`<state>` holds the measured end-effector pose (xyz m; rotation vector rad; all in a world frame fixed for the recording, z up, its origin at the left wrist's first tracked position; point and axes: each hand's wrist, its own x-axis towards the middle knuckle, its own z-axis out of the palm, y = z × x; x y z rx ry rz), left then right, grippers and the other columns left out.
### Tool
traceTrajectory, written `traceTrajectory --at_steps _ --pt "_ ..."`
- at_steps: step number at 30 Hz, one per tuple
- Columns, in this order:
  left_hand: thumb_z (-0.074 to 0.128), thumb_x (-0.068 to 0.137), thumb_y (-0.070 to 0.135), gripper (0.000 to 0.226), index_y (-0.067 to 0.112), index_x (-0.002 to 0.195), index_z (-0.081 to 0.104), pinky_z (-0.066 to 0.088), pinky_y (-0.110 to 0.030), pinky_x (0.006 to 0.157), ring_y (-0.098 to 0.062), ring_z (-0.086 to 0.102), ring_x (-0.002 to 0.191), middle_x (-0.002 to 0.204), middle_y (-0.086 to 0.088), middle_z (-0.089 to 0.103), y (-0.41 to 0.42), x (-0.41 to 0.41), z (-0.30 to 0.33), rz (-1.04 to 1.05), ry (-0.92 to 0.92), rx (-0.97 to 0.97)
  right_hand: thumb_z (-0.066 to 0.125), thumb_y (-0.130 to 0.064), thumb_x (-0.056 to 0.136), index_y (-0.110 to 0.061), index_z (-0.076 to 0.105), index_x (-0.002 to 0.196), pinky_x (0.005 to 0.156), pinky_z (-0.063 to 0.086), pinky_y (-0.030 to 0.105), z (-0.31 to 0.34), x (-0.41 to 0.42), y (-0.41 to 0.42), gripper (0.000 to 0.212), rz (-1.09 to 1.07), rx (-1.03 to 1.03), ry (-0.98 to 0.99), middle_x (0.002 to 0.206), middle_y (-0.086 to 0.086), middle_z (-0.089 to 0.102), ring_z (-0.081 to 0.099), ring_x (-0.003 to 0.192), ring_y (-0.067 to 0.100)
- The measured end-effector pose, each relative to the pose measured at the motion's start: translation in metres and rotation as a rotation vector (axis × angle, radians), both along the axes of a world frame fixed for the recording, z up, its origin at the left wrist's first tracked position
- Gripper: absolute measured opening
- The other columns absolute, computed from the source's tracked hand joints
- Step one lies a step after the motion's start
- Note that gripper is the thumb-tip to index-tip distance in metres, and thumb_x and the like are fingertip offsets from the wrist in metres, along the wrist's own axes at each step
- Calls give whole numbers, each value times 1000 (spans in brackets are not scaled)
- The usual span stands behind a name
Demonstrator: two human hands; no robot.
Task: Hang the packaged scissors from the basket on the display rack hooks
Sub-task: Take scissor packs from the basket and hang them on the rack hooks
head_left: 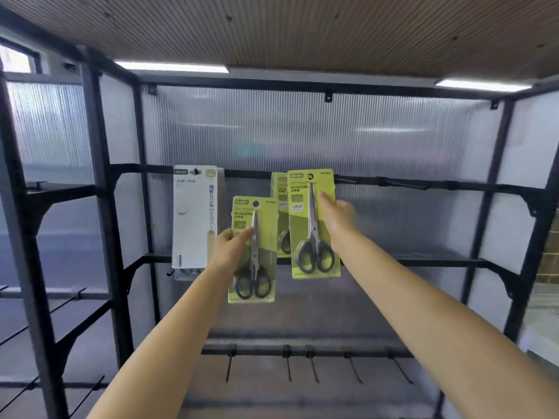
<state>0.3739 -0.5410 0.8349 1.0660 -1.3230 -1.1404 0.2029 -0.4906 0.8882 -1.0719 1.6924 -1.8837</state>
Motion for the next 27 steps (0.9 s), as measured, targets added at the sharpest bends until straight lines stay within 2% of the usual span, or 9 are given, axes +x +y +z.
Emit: traceTrajectory --at_steps 2,6,9,12,15,17,21,24,27 --pt "59 91 34 19 16 86 53 48 -39 84 -27 57 91 94 -9 60 -4 0 -2 6 -9 3 48 -40 95 -13 48 70 58 33 29 -3 0 -5 37 -1 -7 0 65 -1 40 40 62 14" --pt "60 90 34 18 18 85 55 48 -46 93 -30 58 99 98 -9 61 -10 0 -3 9 4 11 48 -40 95 -13 42 67 58 30 30 -11 -3 -13 39 -10 -32 13 64 0 37 38 63 15" --pt "60 90 33 18 17 84 55 47 -46 95 -29 57 98 93 -6 60 -13 -2 -3 5 16 14 50 -36 94 -12 44 71 59 31 29 -20 -8 -20 34 -2 -23 -8 65 1 36 38 63 14" --pt "61 89 32 16 19 81 57 47 -50 96 -30 59 96 94 -8 64 -18 -2 -6 1 33 17 49 -38 95 -8 48 80 67 33 31 -24 -10 -29 33 -5 -13 16 68 2 39 40 70 17" --pt "60 90 31 14 21 81 58 48 -49 95 -29 59 96 88 -3 63 -21 -4 -7 -10 32 19 46 -36 96 0 56 97 76 40 35 -23 -8 -39 37 -10 -20 39 81 6 47 45 80 19" --pt "60 90 30 14 21 81 58 48 -46 94 -28 58 94 85 -1 62 -24 -4 -9 -13 23 11 43 -33 98 0 53 109 83 43 39 -21 -7 -47 36 -11 -10 67 92 7 52 49 87 20" --pt "59 91 31 15 16 88 59 46 -39 86 -24 56 90 90 -4 62 -33 -1 -11 -17 -7 -11 42 -29 98 -3 46 127 78 39 32 -18 -6 -66 39 -17 0 106 110 7 56 52 93 19" --pt "58 92 30 19 11 94 59 46 -37 85 -23 56 87 89 -3 61 -38 4 -10 -16 -17 -14 43 -26 98 -2 44 128 76 37 30 -14 -8 -74 39 -48 40 160 110 6 55 50 90 18" --pt "57 92 28 16 13 88 58 48 -42 89 -27 58 89 88 -4 63 -44 9 -11 -27 -10 -15 46 -27 97 0 47 127 78 37 30 -11 -13 -84 40 -86 67 258 120 12 58 55 106 27"
